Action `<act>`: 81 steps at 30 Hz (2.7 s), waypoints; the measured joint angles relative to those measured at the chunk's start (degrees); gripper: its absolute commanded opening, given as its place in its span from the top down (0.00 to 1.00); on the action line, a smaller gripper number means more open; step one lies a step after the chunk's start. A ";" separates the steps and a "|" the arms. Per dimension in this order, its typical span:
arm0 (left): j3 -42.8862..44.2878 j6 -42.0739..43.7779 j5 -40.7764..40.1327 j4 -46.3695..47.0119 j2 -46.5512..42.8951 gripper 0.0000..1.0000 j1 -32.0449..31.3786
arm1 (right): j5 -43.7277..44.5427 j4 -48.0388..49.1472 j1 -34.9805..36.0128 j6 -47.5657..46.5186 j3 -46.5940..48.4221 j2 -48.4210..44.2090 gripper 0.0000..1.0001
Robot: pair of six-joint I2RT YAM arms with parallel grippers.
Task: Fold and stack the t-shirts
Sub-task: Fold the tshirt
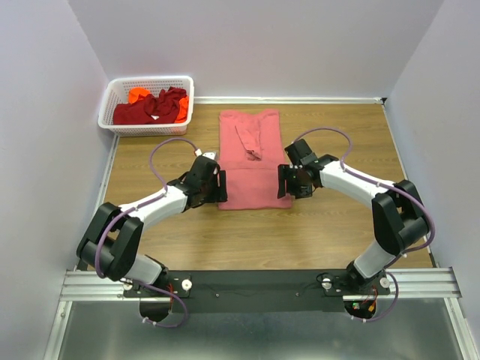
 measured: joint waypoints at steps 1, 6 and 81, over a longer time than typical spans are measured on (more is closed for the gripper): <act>0.00 0.00 0.00 -0.07 0.04 0.24 -0.04 | 0.26 -0.28 0.02 0.09 -0.11 0.13 0.31; 0.00 0.07 0.00 -0.42 0.28 0.24 -0.24 | 1.11 -0.79 0.02 0.90 -0.48 1.51 0.39; 7.48 -8.98 -9.49 -11.45 9.42 0.65 -8.68 | 3.72 5.77 3.50 3.41 -6.16 2.51 0.99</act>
